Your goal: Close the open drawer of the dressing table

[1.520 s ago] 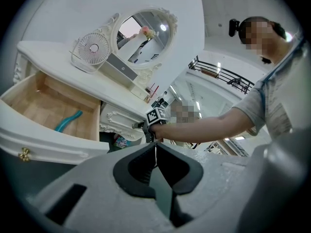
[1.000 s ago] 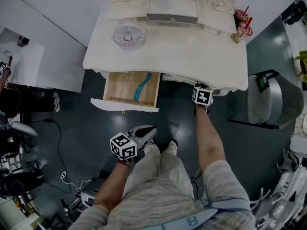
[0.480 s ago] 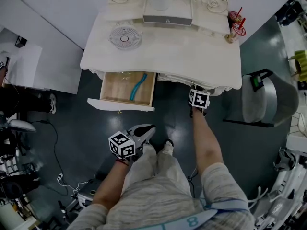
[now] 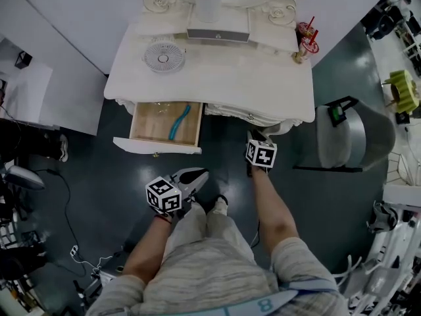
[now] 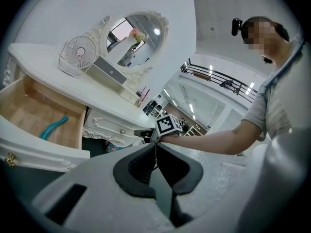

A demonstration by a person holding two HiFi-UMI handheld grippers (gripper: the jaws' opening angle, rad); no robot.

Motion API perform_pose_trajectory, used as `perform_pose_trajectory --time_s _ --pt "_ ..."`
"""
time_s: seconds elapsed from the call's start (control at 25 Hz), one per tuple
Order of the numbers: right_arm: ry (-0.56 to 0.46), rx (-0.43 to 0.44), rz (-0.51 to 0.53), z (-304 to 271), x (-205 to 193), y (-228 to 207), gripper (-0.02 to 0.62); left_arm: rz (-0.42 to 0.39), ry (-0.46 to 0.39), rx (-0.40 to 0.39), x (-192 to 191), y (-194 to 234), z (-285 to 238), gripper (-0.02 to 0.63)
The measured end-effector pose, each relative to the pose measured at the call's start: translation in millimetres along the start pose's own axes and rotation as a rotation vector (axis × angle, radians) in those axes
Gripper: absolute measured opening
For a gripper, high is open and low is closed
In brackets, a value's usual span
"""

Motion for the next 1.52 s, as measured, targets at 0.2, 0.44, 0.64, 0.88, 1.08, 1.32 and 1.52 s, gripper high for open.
perform_pose_trajectory --time_s 0.2,0.44,0.64,0.88,1.08,1.32,1.52 --pt "-0.053 0.061 -0.018 39 0 17 0.077 -0.030 -0.010 -0.025 13 -11 -1 0.017" --pt "-0.127 0.148 -0.038 87 6 40 0.067 -0.073 -0.017 -0.061 27 -25 -1 0.017" --pt "-0.192 0.208 -0.035 127 16 56 0.054 -0.090 -0.018 -0.080 33 -36 2 0.017" --pt "-0.280 0.269 -0.010 171 24 71 0.025 -0.116 -0.032 -0.094 44 -48 7 0.017" --pt "-0.310 0.319 -0.017 202 22 84 0.017 -0.139 -0.054 -0.106 57 -58 12 0.017" --pt "-0.308 0.355 -0.039 222 14 95 0.011 -0.155 -0.058 -0.118 61 -68 17 0.017" --pt "-0.287 0.362 -0.034 228 6 100 0.009 -0.163 -0.054 -0.134 62 -76 19 0.017"
Point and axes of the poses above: the fingertips, and each gripper's own axes: z backward along the fingers, y to its left, x out of its top, the point moved 5 cm from there along z, backward along the fingers, and after that the axes turned 6 degrees about -z, right-handed, at the moved point
